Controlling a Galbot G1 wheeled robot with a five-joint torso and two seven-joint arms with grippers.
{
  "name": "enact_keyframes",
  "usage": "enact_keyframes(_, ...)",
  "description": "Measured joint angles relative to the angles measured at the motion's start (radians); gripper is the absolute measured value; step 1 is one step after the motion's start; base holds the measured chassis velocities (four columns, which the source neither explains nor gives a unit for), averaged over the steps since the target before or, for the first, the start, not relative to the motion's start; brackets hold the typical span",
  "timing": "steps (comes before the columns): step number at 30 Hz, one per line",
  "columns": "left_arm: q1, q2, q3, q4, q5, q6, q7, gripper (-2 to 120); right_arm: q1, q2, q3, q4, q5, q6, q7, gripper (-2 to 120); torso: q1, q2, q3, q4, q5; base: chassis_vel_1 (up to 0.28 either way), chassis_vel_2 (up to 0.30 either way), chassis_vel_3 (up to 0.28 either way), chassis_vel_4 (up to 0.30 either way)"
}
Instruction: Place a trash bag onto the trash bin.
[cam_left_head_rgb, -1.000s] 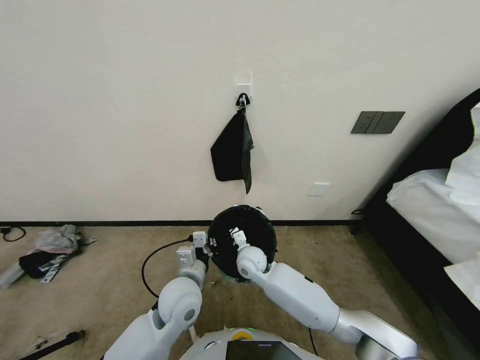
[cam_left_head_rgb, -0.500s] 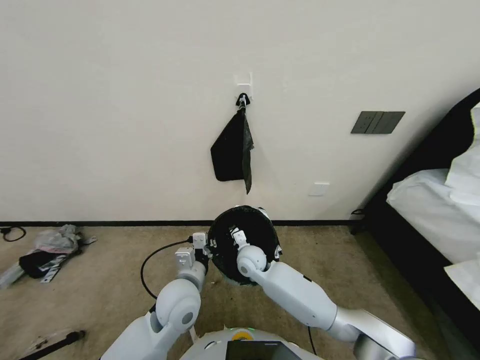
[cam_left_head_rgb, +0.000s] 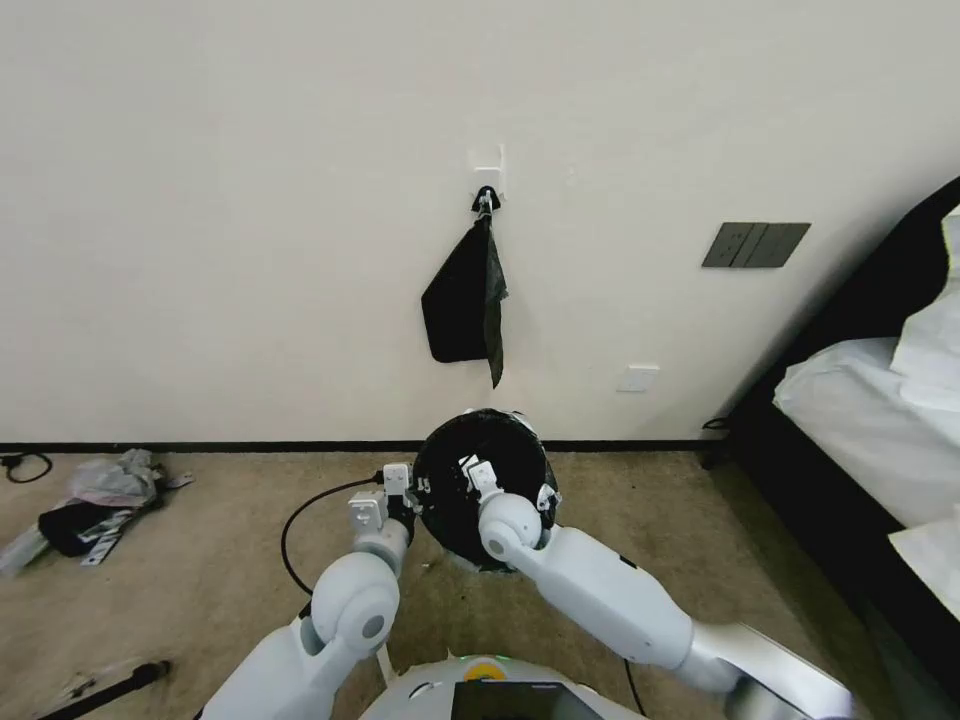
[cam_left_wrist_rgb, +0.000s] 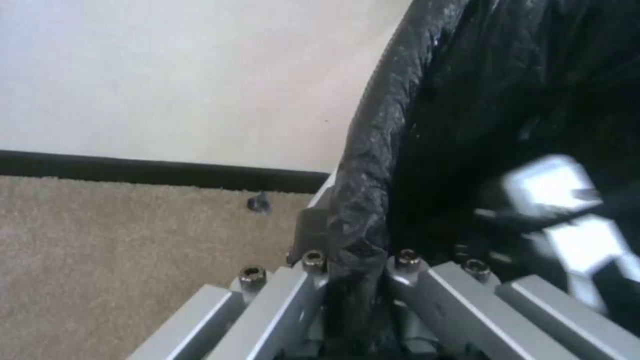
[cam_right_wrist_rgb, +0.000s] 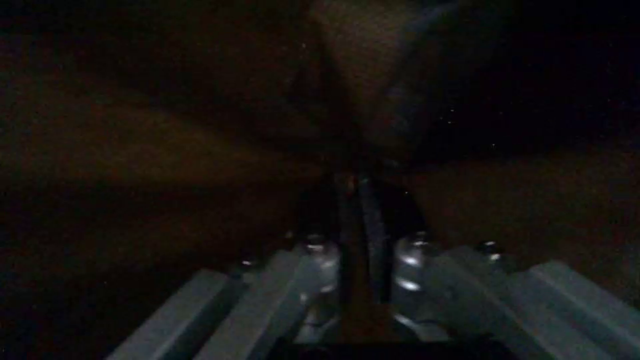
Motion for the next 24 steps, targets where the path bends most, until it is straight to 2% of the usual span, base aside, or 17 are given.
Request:
enact_keyframes(1, -0.013, -0.002, -0.002, 0.016, -0.017, 0.004, -0.004, 1, -0.008, -0.021, 0.005, 0.035, 0.011, 0.0, 0.001, 17, 0.0, 0.0, 0.0, 0.0001, 0.0002, 0.0, 0.0, 0.0, 0.0)
enact_keyframes(5, -0.028, -0.005, -0.005, 0.035, -0.044, 0.013, -0.015, 1, -0.018, -0.05, 0.013, 0.077, 0.025, 0.0, 0.0, 25, 0.0, 0.0, 0.0, 0.0, 0.0, 0.0, 0.0, 0.0, 0.0)
enact_keyframes(8, -0.061, -0.014, -0.014, 0.078, -0.146, 0.036, -0.048, 1, -0.048, -0.11, 0.043, 0.178, 0.04, 0.0, -0.036, 41, 0.0, 0.0, 0.0, 0.0, 0.0001, 0.0, 0.0, 0.0, 0.0)
enact_keyframes(9, -0.061, -0.014, -0.014, 0.078, -0.146, 0.036, -0.048, 1, -0.048, -0.11, 0.043, 0.178, 0.04, 0.0, -0.036, 41, 0.0, 0.0, 0.0, 0.0, 0.0001, 0.0, 0.0, 0.0, 0.0)
enact_keyframes(11, -0.075, -0.021, -0.017, 0.102, -0.211, 0.054, -0.068, 1, -0.074, -0.142, 0.074, 0.252, 0.04, 0.006, -0.084, 50, 0.0, 0.0, 0.0, 0.0, 0.0002, 0.0, 0.0, 0.0, 0.0)
enact_keyframes(12, -0.075, -0.021, -0.017, 0.102, -0.211, 0.054, -0.068, 1, -0.074, -0.142, 0.074, 0.252, 0.04, 0.006, -0.084, 50, 0.0, 0.0, 0.0, 0.0, 0.0002, 0.0, 0.0, 0.0, 0.0)
enact_keyframes(14, -0.084, -0.032, -0.019, 0.141, -0.287, 0.077, -0.094, 1, -0.136, -0.191, 0.139, 0.369, 0.03, 0.037, -0.162, 61, 0.0, 0.0, 0.0, -0.0001, 0.0001, 0.0, 0.0, 0.0, 0.0)
enact_keyframes(15, -0.085, -0.037, -0.02, 0.158, -0.323, 0.088, -0.103, 1, -0.181, -0.213, 0.173, 0.416, 0.007, 0.055, -0.196, 68, 0.0, 0.0, 0.0, 0.0, 0.0001, 0.0, 0.0, 0.0, 0.0)
enact_keyframes(16, -0.085, -0.037, -0.02, 0.158, -0.323, 0.088, -0.103, 1, -0.181, -0.213, 0.173, 0.416, 0.007, 0.055, -0.196, 68, 0.0, 0.0, 0.0, 0.0, 0.0001, 0.0, 0.0, 0.0, 0.0)
enact_keyframes(18, -0.083, -0.041, -0.021, 0.175, -0.354, 0.098, -0.106, 1, -0.245, -0.234, 0.215, 0.457, -0.042, 0.083, -0.234, 76, 0.0, 0.0, 0.0, 0.0, 0.0002, 0.0, 0.0, 0.0, 0.0)
enact_keyframes(19, -0.083, -0.041, -0.021, 0.175, -0.354, 0.098, -0.106, 1, -0.245, -0.234, 0.215, 0.457, -0.042, 0.083, -0.234, 76, 0.0, 0.0, 0.0, 0.0, 0.0002, 0.0, 0.0, 0.0, 0.0)
enact_keyframes(22, -0.082, -0.049, -0.025, 0.211, -0.402, 0.105, -0.111, 1, -0.366, -0.248, 0.287, 0.496, -0.138, 0.126, -0.272, 91, 0.0, 0.0, 0.0, 0.0, 0.0002, 0.0, 0.0, 0.0, 0.0)
enact_keyframes(24, -0.083, -0.052, -0.026, 0.22, -0.416, 0.107, -0.114, 1, -0.391, -0.246, 0.303, 0.499, -0.159, 0.135, -0.279, 96, 0.0, 0.0, 0.0, -0.0001, 0.0002, 0.0, 0.0, 0.0, 0.0)
